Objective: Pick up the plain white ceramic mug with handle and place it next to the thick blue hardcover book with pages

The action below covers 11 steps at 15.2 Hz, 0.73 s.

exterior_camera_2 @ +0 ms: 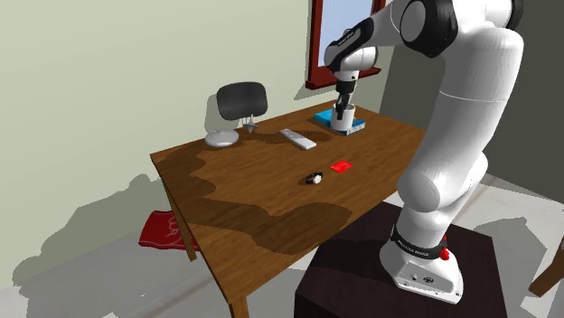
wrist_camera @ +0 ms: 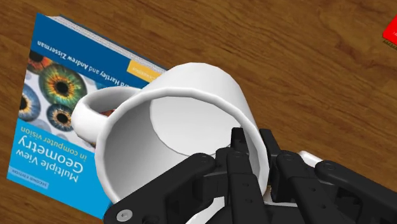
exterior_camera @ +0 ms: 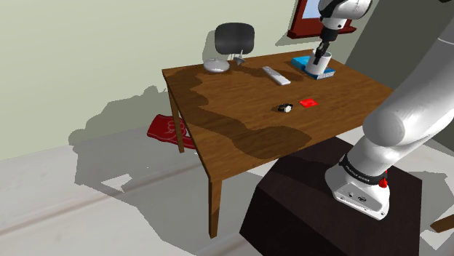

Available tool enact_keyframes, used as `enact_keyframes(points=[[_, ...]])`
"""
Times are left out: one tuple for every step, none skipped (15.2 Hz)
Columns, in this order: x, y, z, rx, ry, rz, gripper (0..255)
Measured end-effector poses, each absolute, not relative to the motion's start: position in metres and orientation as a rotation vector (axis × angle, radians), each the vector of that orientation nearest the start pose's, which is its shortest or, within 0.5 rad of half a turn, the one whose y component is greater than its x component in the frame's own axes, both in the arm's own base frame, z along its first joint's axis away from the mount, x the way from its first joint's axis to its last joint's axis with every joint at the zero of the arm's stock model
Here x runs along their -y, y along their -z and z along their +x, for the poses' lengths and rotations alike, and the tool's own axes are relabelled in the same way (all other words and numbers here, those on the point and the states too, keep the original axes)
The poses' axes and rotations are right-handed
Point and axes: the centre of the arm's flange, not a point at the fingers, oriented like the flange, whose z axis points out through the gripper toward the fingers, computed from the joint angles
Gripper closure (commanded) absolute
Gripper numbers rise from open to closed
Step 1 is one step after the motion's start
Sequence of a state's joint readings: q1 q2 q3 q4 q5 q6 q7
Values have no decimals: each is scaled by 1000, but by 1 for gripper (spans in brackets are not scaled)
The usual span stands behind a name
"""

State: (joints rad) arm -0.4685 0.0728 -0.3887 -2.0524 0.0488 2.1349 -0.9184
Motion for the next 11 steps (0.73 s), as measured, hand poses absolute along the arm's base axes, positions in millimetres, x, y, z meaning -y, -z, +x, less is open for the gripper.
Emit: enact_keyframes(points=[[423,-402,372,58,32,-3144,255],[423,-397,373,57,32,-3144,255],[424,-392,373,58,32,-3144,255],[424,-387,372,57,32,-3144,255],[423,-383,375,62,38,-3146,255],[423,-379,377,65,40,-3145,255],[422,-375,377,67,42,-3145,255],[420,-370,378,69,43,-3145,255],[420,-368,379,72,44,-3145,255],[420,-367,379,73,45,-3145,255],[419,-366,379,74,46,-3146,255]])
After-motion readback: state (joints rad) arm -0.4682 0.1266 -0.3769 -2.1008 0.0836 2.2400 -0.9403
